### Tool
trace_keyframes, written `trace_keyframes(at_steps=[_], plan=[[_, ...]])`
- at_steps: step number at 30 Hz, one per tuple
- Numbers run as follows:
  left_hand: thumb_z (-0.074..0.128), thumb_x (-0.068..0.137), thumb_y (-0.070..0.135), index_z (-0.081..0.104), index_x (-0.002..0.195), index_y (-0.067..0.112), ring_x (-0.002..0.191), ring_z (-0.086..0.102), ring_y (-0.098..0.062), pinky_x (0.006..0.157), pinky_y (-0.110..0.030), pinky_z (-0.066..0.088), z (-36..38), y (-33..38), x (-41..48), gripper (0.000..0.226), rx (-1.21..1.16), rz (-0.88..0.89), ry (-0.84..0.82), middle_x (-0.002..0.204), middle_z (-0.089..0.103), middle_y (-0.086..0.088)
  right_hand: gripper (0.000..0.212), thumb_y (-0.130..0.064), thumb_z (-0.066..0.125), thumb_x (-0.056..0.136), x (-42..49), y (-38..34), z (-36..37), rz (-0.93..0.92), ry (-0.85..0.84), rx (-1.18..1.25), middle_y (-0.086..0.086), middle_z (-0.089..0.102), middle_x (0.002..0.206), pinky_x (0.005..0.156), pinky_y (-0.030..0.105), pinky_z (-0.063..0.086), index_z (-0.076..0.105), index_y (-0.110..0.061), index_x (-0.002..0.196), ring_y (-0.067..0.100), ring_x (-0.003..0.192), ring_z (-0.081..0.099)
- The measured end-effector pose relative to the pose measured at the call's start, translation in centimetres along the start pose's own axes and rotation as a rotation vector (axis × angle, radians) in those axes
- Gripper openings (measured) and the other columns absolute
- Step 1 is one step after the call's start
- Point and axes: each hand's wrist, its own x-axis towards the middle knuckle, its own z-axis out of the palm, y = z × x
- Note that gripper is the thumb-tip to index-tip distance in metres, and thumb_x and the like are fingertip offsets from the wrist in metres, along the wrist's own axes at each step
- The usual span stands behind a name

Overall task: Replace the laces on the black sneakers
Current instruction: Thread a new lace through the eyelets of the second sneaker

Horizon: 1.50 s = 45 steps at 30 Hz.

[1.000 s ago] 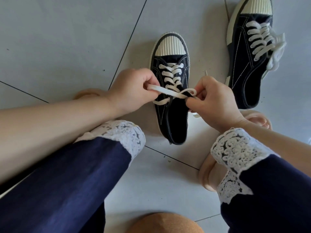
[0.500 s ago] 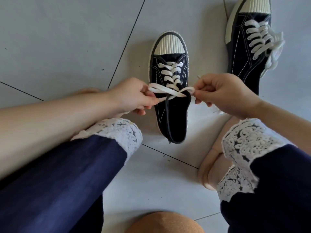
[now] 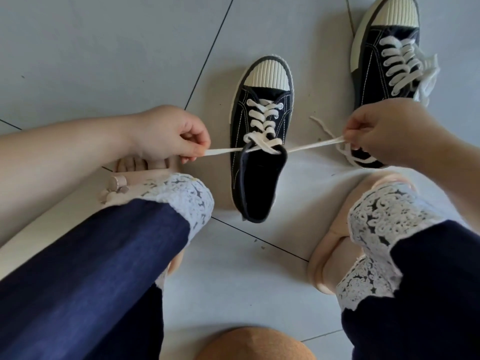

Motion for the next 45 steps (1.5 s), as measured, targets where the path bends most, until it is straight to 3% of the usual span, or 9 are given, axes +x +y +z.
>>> trace_keyframes(at_steps=[4, 9, 12, 15, 23, 32, 37, 41, 45], plan=[[0.066, 0.080, 0.015, 0.060, 0.068, 0.027, 0.056, 0.051, 0.004, 0.056, -0.004, 0.034, 0.6, 0.3, 0.5, 0.018, 0.082, 0.016, -0.021, 0.062, 0.061, 0.013, 0.010, -0.020, 0.059, 0.087, -0.4, -0.7, 1.1, -0.052, -0.103, -0.041, 0.001, 0.065, 0.089, 0.082, 0.032, 0.043, 0.067, -0.020, 0.092, 0.023, 0.093, 0.056], [0.065, 0.077, 0.036, 0.059, 0.083, 0.030, 0.083, 0.058, -0.008, 0.078, -0.024, 0.044, 2.0, 1.7, 2.2, 0.010, 0.151, 0.046, -0.002, 0.087, 0.064, 0.010, 0.038, -0.032, 0.059, 0.087, -0.8, -2.4, 2.0, -0.196, -0.053, -0.139, -0.009, 0.060, 0.119, 0.097, 0.036, 0.036, 0.053, -0.031, 0.124, 0.017, 0.110, 0.054], [0.065, 0.080, 0.030, 0.066, 0.089, 0.018, 0.081, 0.062, -0.009, 0.080, -0.024, 0.046, 2.6, 2.4, 2.7, 0.015, 0.088, 0.059, -0.016, 0.086, 0.068, 0.004, 0.029, -0.030, 0.056, 0.089, -0.9, -4.4, 2.7, -0.255, -0.082, 0.040, -0.010, 0.062, 0.113, 0.093, 0.028, 0.038, 0.058, -0.028, 0.119, 0.012, 0.105, 0.056], [0.062, 0.084, 0.023, 0.065, 0.074, 0.017, 0.057, 0.052, 0.004, 0.063, -0.016, 0.040, 3.2, 2.9, 3.1, 0.013, 0.079, 0.087, -0.011, 0.069, 0.067, 0.010, 0.021, -0.032, 0.053, 0.091, -0.4, -5.6, 3.4, -0.241, -0.159, 0.130, -0.008, 0.064, 0.096, 0.102, 0.028, 0.031, 0.064, -0.021, 0.105, 0.009, 0.095, 0.056], [0.063, 0.082, 0.021, 0.066, 0.068, 0.020, 0.054, 0.054, -0.009, 0.060, -0.019, 0.047, 2.8, 1.8, 1.9, 0.014, -0.008, 0.075, 0.132, 0.053, 0.063, 0.011, 0.022, -0.026, 0.059, 0.085, -0.5, -3.7, 2.8, -0.085, -0.153, 0.360, -0.011, 0.066, 0.063, 0.050, 0.004, 0.034, 0.070, -0.023, 0.066, -0.008, 0.056, 0.053], [0.063, 0.082, 0.020, 0.065, 0.067, 0.020, 0.061, 0.055, -0.003, 0.058, -0.009, 0.036, 2.0, 1.0, 0.9, 0.015, 0.104, 0.152, 0.153, 0.059, 0.063, 0.009, 0.023, -0.026, 0.059, 0.085, -0.7, -3.9, 1.7, -0.105, -0.101, 0.253, -0.013, 0.065, 0.065, 0.071, 0.025, 0.045, 0.067, -0.028, 0.064, 0.007, 0.073, 0.061], [0.058, 0.085, 0.025, 0.058, 0.069, 0.033, 0.068, 0.047, -0.003, 0.060, -0.014, 0.029, 2.3, 1.2, 1.1, 0.017, 0.368, 0.233, 0.104, 0.062, 0.054, 0.017, 0.019, -0.031, 0.055, 0.088, -0.9, -3.8, 2.7, -0.190, -0.188, 0.205, -0.019, 0.062, 0.068, 0.058, 0.003, 0.036, 0.064, -0.032, 0.072, -0.006, 0.068, 0.056], [0.064, 0.081, 0.022, 0.072, 0.080, 0.016, 0.079, 0.054, -0.025, 0.072, -0.033, 0.039, 1.0, 1.4, 0.5, 0.010, 0.717, 0.484, 0.272, 0.073, 0.065, 0.001, 0.007, -0.034, 0.058, 0.088, -0.7, -3.5, 3.0, -0.230, -0.169, 0.078, -0.019, 0.055, 0.078, 0.065, 0.020, 0.036, 0.064, -0.032, 0.087, 0.006, 0.074, 0.049], [0.055, 0.076, 0.024, 0.070, 0.064, 0.013, 0.063, 0.049, -0.028, 0.059, -0.032, 0.037, 0.5, 1.6, -0.3, 0.022, 0.869, 0.584, 0.523, 0.065, 0.053, -0.007, 0.012, -0.026, 0.061, 0.087, -0.9, -3.3, 2.5, -0.271, 0.098, -0.165, -0.005, 0.053, 0.090, 0.067, 0.028, 0.039, 0.070, -0.027, 0.094, 0.020, 0.092, 0.049]])
